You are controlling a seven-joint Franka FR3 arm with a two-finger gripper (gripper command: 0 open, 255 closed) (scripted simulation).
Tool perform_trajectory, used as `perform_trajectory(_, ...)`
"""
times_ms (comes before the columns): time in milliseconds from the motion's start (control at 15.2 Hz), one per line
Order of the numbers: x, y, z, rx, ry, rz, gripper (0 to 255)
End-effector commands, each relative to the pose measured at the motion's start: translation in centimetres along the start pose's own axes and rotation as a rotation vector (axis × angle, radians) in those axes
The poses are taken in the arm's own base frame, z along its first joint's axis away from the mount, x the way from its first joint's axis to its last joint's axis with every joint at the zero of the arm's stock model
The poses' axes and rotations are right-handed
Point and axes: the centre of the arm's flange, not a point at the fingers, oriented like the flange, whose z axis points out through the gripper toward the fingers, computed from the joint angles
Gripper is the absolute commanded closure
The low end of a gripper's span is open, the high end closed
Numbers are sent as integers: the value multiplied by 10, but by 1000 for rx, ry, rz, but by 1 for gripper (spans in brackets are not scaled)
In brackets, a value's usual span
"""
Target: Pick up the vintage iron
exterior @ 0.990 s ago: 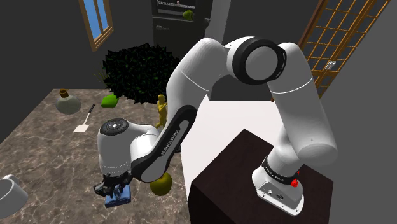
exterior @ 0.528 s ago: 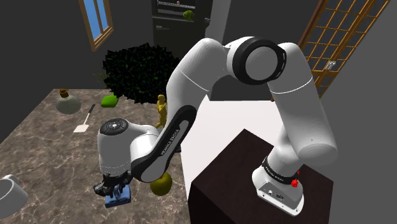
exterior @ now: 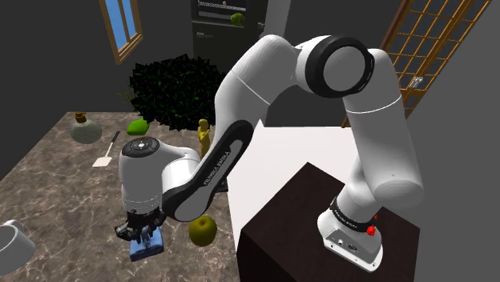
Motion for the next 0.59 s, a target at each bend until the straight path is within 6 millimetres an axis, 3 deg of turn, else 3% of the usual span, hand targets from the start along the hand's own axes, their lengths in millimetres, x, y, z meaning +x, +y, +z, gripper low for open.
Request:
perform_trajectory(0, 1, -2, -11, 0, 0, 0, 255)
perform_trajectory(396, 2, -7, -43, 0, 0, 0, 255)
perform_trajectory(528, 2, -7, -44, 0, 0, 0, 255)
